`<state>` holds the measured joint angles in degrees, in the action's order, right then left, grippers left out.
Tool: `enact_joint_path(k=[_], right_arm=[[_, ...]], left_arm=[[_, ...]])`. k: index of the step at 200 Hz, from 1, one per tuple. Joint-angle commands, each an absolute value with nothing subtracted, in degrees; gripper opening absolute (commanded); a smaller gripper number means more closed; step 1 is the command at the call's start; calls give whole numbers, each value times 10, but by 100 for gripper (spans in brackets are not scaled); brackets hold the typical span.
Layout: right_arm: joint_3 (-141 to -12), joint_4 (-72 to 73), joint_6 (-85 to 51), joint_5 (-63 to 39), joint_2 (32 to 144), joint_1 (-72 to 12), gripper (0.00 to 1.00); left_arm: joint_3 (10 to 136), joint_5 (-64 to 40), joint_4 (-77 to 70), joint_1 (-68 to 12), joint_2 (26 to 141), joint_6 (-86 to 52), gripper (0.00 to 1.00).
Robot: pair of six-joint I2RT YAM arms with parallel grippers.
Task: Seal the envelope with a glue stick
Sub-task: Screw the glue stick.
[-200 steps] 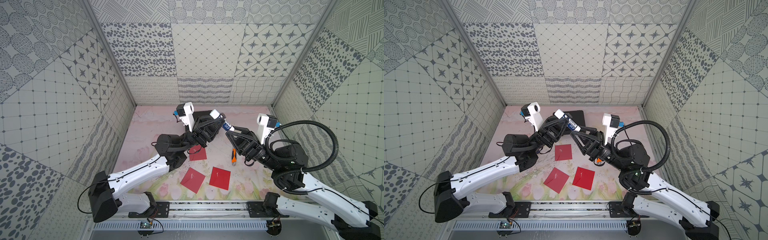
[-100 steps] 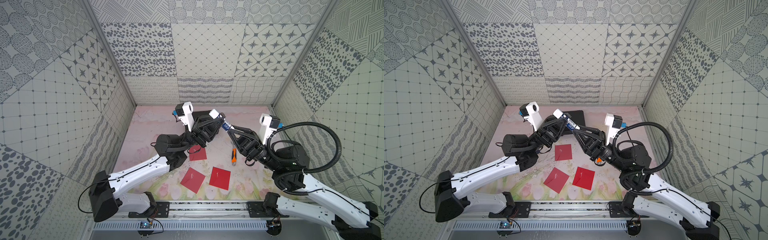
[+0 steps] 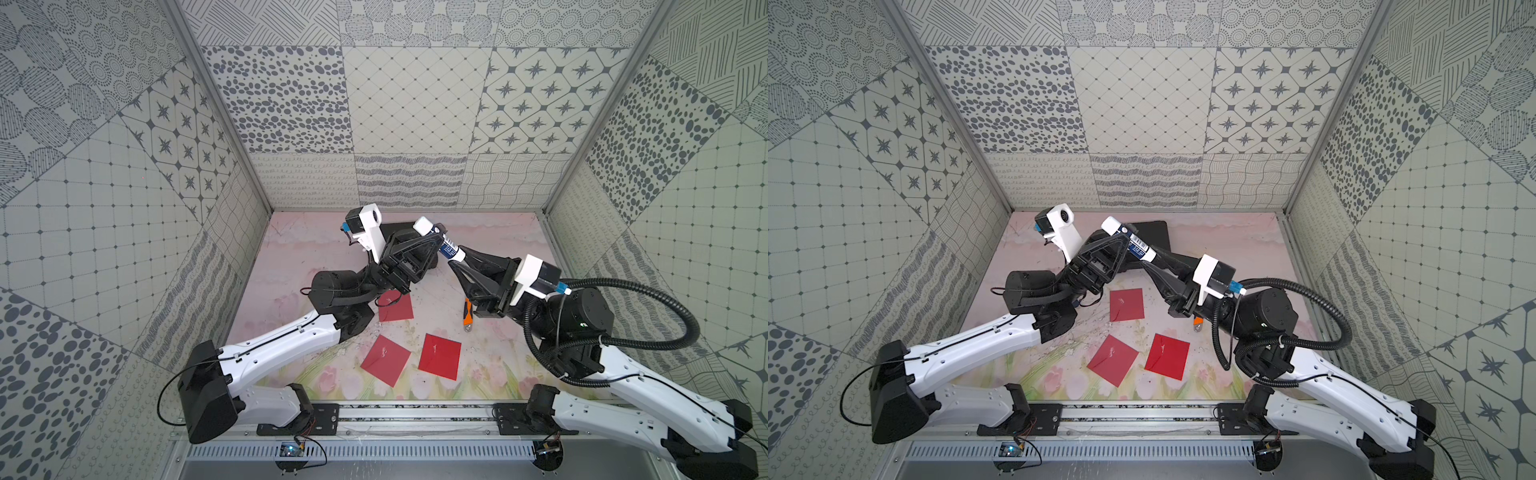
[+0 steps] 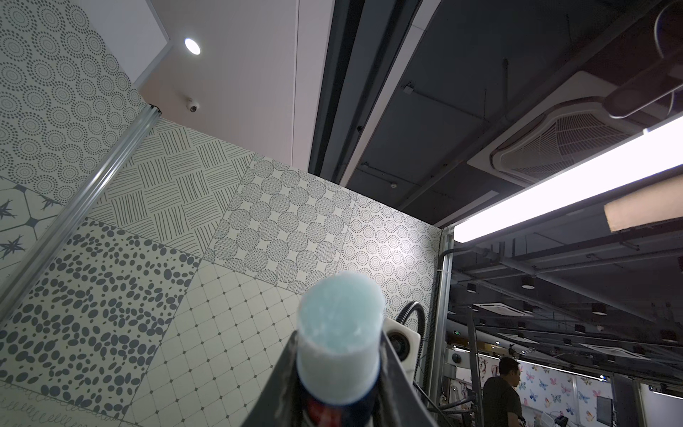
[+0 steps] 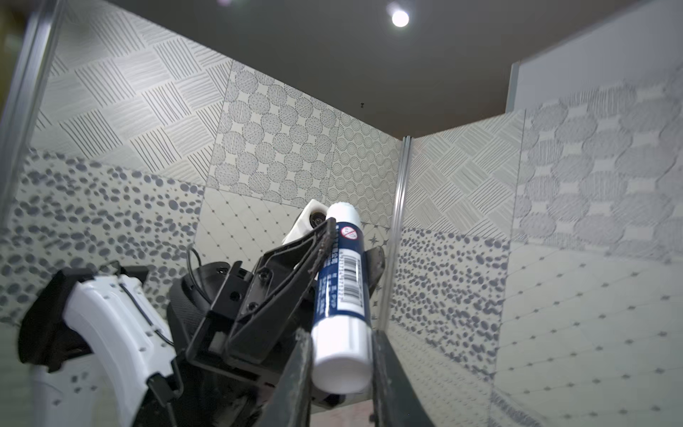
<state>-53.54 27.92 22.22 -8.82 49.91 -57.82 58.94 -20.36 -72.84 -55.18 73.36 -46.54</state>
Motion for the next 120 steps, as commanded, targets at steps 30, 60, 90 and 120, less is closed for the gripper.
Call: enact_joint_path(k=[30,60,90,120], right_arm=[[-522,305,714,-185,529,-587,13],[-520,274,484,-124,479,-598,37],[-535,221,142,-56,432,-598,48],[-534,204,-234,24,421,-598,56]], left_arm=[[577,-153,-738,-550,737,-486,0],[575,-157,-738,-550,732,-483,0],[578,-174,-723,-550,717,-468,0],[580,-187,-723,-551,710,-459,0]])
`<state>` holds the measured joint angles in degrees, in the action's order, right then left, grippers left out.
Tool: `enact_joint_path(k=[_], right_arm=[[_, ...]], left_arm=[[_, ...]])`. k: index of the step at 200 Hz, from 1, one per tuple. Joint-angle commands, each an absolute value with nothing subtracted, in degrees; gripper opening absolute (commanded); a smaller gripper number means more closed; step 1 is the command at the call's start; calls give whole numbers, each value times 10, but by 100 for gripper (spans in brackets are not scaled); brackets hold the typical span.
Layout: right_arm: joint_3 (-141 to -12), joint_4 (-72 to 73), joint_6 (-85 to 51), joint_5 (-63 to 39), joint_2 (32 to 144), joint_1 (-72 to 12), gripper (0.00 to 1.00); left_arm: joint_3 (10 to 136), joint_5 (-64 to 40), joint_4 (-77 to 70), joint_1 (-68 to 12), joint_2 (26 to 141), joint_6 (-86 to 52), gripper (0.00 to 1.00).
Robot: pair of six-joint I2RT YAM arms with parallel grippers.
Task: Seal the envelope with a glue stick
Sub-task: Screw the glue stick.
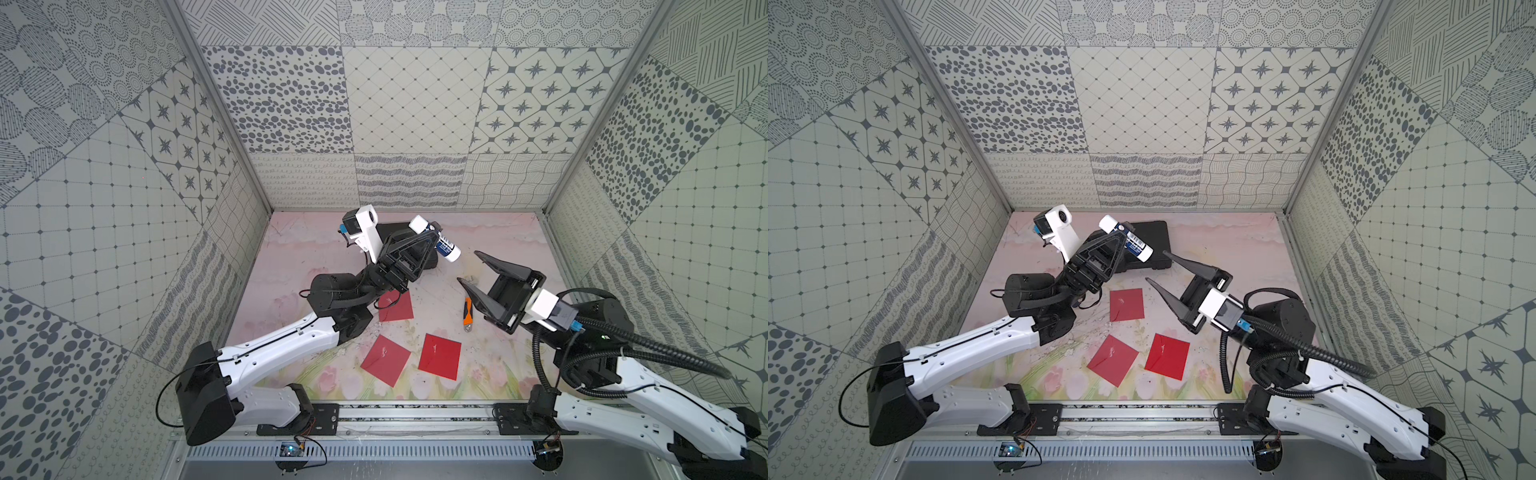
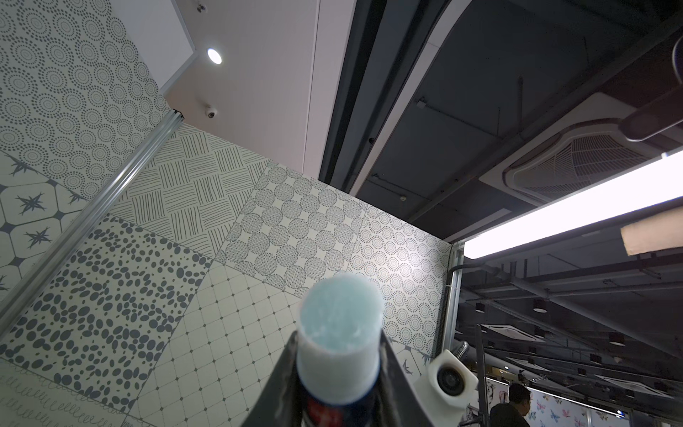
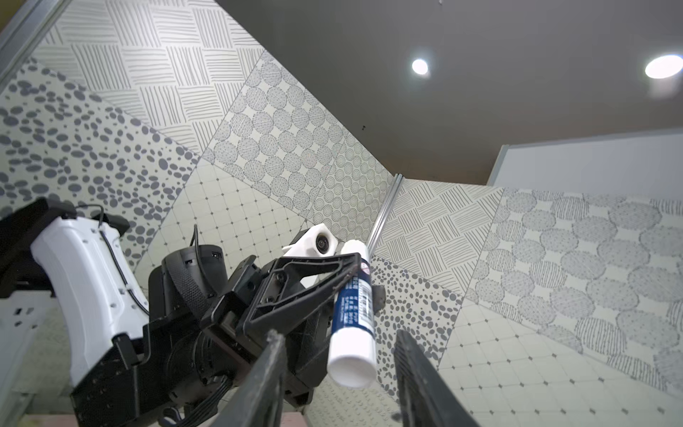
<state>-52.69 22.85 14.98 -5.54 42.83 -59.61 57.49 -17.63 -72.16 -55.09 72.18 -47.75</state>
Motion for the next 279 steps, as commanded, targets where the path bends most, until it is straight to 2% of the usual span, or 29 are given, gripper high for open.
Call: enact_joint_path(k=[1,22,51,75,114,142,210,224,245,256,279], right_arm=[[-534,203,-249,25,421,-598,57],[-526,220,-441,14,434,-597,61],[-520,283,-567,-19,462,-597,64],[-536,289,-581,-48,483,-597,64],[-535,308,-591,-48,497,-597,49],[-537,318,-590,-48,502,-597,43],[-546,316,-570,-42,509,-597,33],[-545,312,-557,-37,506,-597,26],[-539,308,-486,-28,494,-596,22],[-545,296,-403,-32,487,-597,20],[-557,275,-127,-73,483,-597,16]], left_arm=[[580,-188,-724,-550,710,-459,0],[585,-197,-729,-550,711,-461,0],[586,-200,-727,-550,711,-462,0],[586,-197,-727,-550,711,-461,0],[588,-198,-728,-550,714,-463,0],[586,-198,-728,-550,714,-462,0],[589,-200,-732,-551,721,-467,0],[589,-200,-734,-550,722,-468,0],[588,-198,-733,-550,721,-468,0],[586,-195,-733,-550,721,-468,0],[579,-182,-737,-551,721,-474,0]])
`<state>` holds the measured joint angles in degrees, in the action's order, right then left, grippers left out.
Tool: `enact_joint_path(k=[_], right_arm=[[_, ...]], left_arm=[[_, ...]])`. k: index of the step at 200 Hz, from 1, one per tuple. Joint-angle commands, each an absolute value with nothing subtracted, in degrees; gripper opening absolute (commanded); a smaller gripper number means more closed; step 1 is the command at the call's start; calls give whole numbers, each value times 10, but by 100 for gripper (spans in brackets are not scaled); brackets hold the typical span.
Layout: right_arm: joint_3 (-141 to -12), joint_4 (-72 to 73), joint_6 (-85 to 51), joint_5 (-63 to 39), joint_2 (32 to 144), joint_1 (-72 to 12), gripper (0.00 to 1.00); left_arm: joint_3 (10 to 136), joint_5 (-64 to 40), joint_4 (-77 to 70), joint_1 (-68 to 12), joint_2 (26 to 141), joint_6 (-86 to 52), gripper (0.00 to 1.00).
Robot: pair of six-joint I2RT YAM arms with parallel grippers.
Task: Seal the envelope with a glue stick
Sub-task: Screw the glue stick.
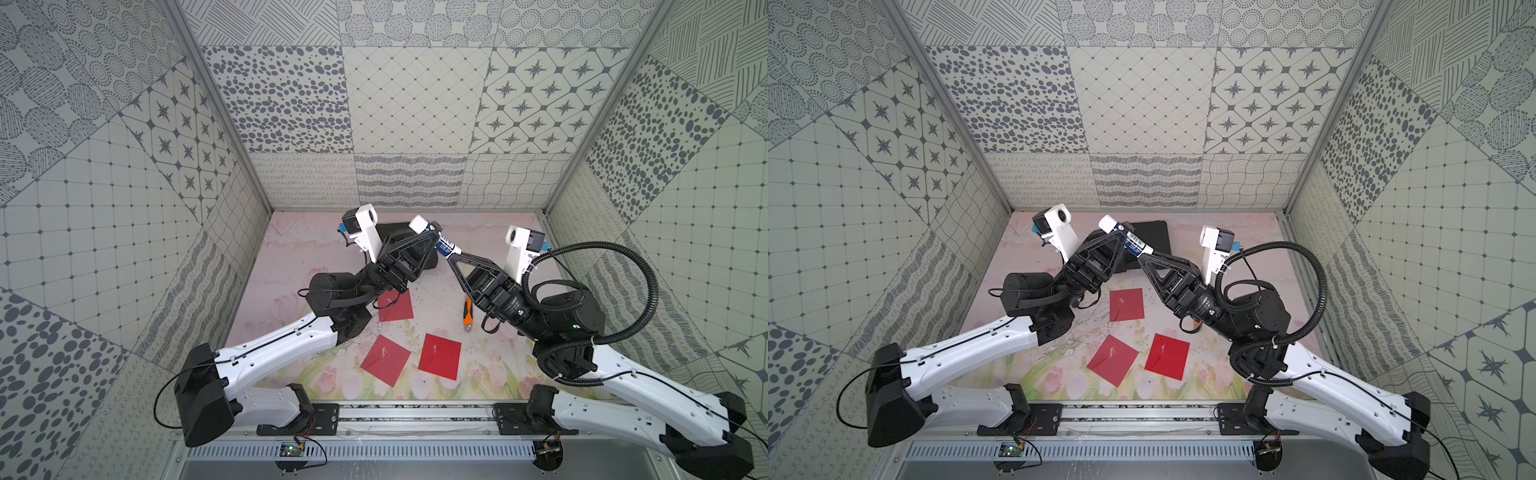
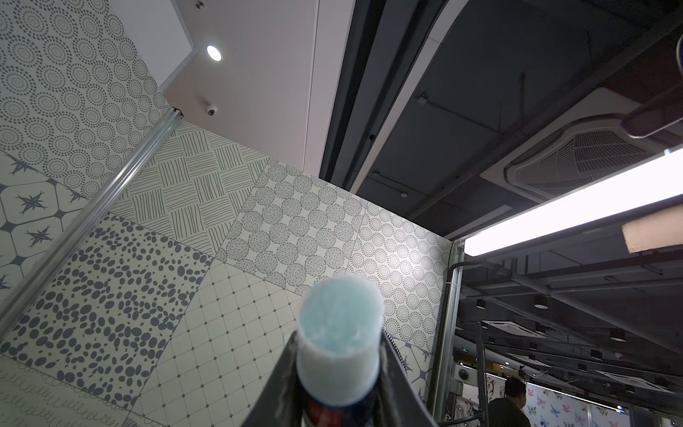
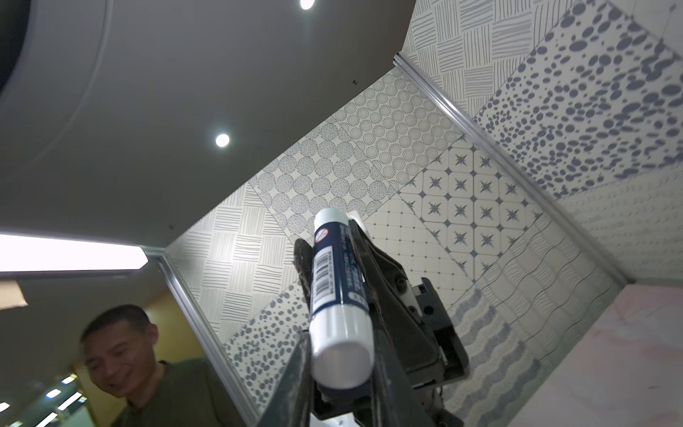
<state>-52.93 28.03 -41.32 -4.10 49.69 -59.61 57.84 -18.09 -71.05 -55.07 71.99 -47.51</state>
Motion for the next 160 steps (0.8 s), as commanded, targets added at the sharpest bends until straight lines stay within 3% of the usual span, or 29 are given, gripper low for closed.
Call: enact_joint_path(k=[1,45,68,87,104,121,160], right_arm=[[-558,275,-111,-75,483,-597,17],[-554,274,507,-212,513,-599,17],[-552,313,591,-209,533,-599,17],[-555,310,515,-188,531,-601,32],[-548,312,374,-154,508,-602,40],[-547,288,183,-98,477,-602,51],[-535,219,-289,13,431,-602,63]], left_arm=[[578,-182,-738,-550,721,-474,0],[572,-164,-742,-550,725,-487,0],[572,-160,-745,-550,730,-493,0],[572,-161,-749,-550,733,-495,0],[571,-165,-748,-550,729,-493,0],[568,-166,-744,-550,724,-487,0],[568,-174,-732,-549,714,-472,0]])
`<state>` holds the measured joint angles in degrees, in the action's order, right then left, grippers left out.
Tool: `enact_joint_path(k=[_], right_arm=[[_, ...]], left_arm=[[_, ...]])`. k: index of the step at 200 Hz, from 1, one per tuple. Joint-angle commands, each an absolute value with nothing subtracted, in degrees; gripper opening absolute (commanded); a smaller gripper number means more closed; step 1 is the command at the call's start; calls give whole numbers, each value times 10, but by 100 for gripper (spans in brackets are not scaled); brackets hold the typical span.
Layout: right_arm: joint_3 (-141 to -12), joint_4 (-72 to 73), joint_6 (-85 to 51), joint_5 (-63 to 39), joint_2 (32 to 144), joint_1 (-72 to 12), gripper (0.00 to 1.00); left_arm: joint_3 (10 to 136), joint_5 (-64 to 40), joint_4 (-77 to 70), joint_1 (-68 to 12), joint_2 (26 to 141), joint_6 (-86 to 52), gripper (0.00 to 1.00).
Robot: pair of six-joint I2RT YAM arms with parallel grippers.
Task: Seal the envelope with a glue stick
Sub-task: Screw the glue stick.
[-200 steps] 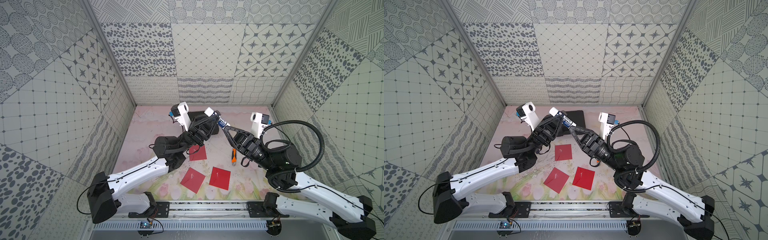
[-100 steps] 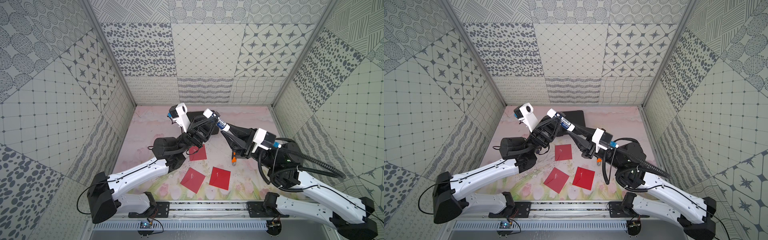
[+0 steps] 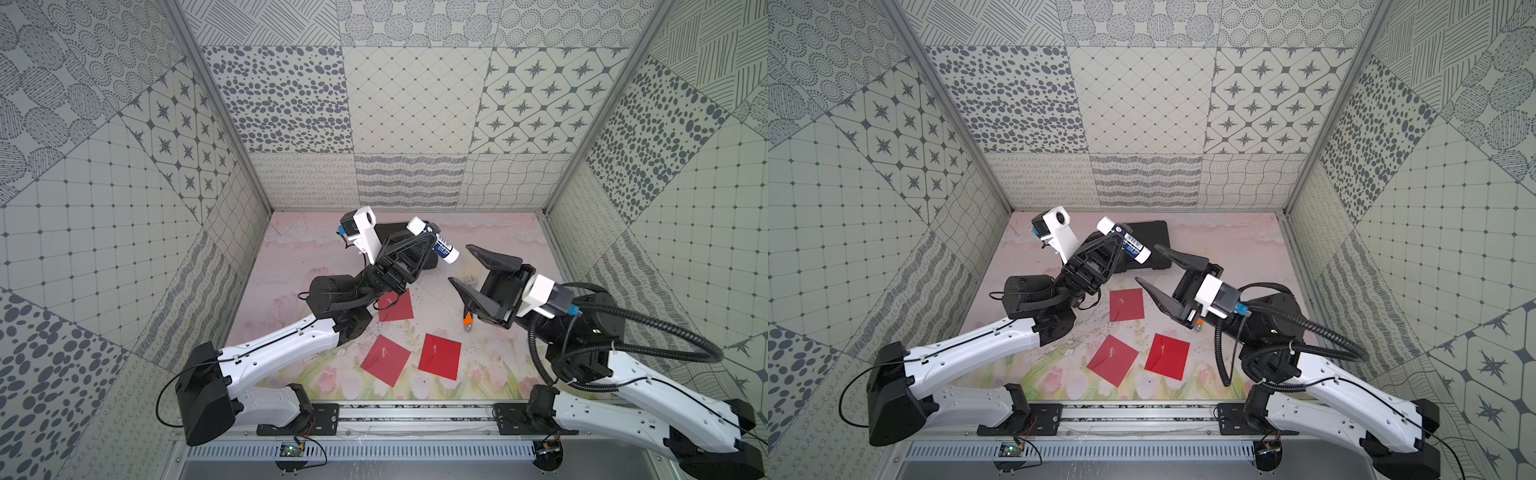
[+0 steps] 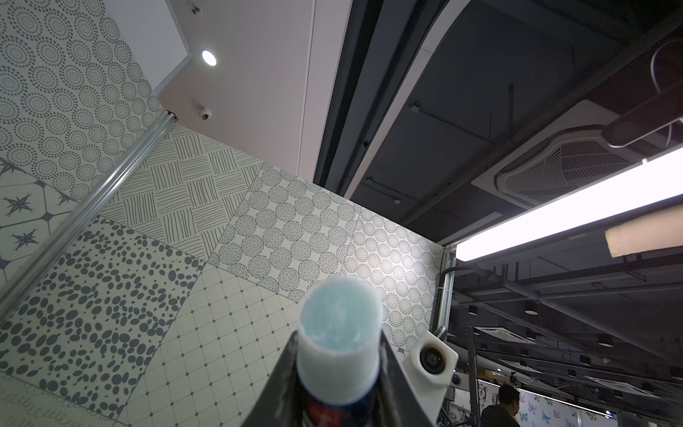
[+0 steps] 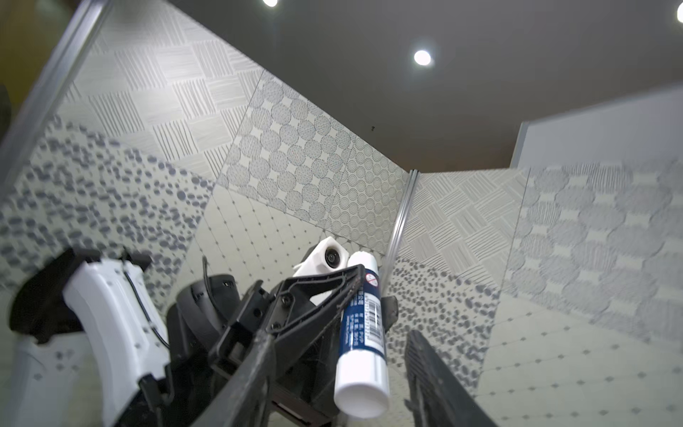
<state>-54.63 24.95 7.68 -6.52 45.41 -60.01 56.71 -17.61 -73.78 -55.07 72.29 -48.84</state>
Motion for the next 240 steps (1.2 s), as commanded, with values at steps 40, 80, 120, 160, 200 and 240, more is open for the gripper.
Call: enact_joint_path(k=[40,80,120,160,200,240], right_arm=[[-514,250,-587,22,440,-601,64],[-525,279,-654,-12,481,-600,60],[-518,305,-662,-9,497,-598,47],[-515,317,-658,-4,497,-598,38],[-519,292,-602,-4,491,-597,20],[-533,251,-227,-25,475,-597,23]], left_arm=[[567,-176,-733,-549,713,-470,0],[571,-176,-735,-549,720,-472,0],[576,-179,-741,-548,725,-476,0],[576,-178,-744,-548,727,-479,0],[578,-178,-744,-548,728,-481,0],[577,-174,-749,-548,733,-487,0]])
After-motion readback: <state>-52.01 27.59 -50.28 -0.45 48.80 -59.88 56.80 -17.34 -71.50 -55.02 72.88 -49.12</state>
